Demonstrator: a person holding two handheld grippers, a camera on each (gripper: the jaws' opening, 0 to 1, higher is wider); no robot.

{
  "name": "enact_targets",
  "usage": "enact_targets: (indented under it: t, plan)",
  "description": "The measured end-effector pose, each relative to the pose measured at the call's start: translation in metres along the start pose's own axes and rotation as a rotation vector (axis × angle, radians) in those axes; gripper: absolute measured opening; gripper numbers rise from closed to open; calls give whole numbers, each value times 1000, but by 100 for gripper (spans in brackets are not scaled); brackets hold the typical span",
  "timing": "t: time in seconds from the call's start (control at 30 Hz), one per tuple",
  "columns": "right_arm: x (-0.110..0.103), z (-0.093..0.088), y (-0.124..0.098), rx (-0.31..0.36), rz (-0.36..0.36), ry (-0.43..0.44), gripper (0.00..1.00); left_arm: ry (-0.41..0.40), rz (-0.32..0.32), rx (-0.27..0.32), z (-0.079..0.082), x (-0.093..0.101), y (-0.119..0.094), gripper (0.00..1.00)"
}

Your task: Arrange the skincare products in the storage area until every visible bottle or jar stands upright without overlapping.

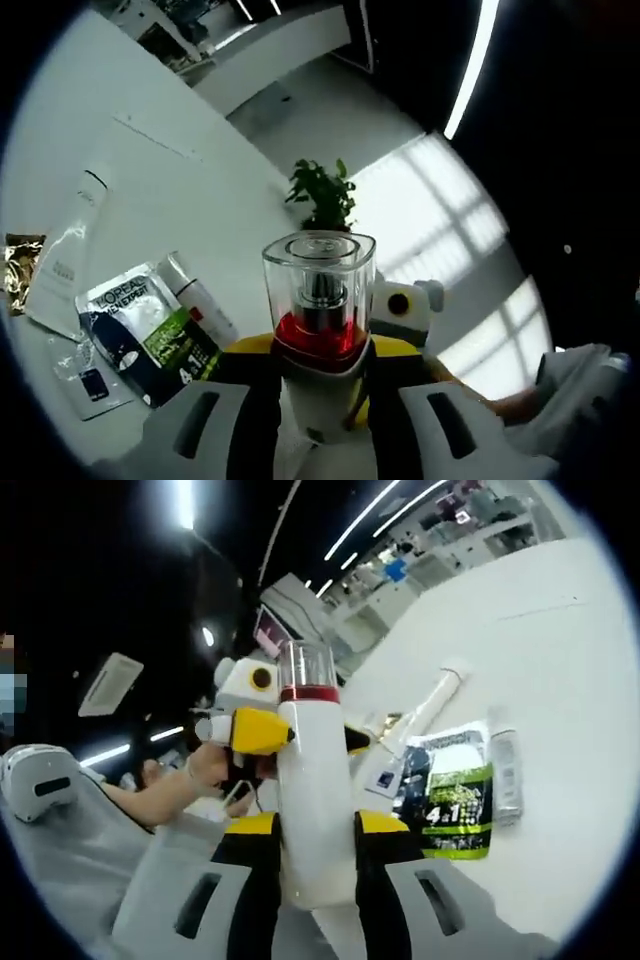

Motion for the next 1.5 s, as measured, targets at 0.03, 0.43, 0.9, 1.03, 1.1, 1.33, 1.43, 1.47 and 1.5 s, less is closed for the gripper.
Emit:
enact_targets:
  t: [0.03,0.43,0.9,1.03,1.1,1.33,1.43,1.47,1.5]
  plan:
    - [1,-2,1,-23,-16,-23,27,17,13,-14,-1,-1,1,25]
    - [10,-17,7,-142,-75,-70,28,153,93,-113,-15,0,13,25]
    - [28,-25,14,-237,-165,-156,29,269,183,-188,-28,-9,19,25]
    - [32,-25,15,-247,-182,-173,29,303,203,-203,-28,-12,20,25]
    - [34,-26,16,-259,-194,-187,29,334,215,-217,-29,-12,22,25]
    - [38,-25,19,-303,-251,-281,28,413,245,-247,-36,-8,24,25]
    - [39,-25,20,-297,-258,-302,28,415,250,-240,-37,-6,24,25]
    - [40,-25,20,-296,-257,-302,28,415,251,-238,-37,-6,24,25]
    - [40,-25,20,-295,-257,-301,28,414,252,-236,-37,-6,24,25]
Point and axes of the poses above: the point that each gripper's makers call its tool centre point, and the gripper's own axes: y roughly forward along the fingers, x roughly to its right, z roughly out of its top, the point moved 7 cm from there along -y, roughly backward along the fingers, and after that the axes turned 5 degrees about -x, right-handed, at the moved point
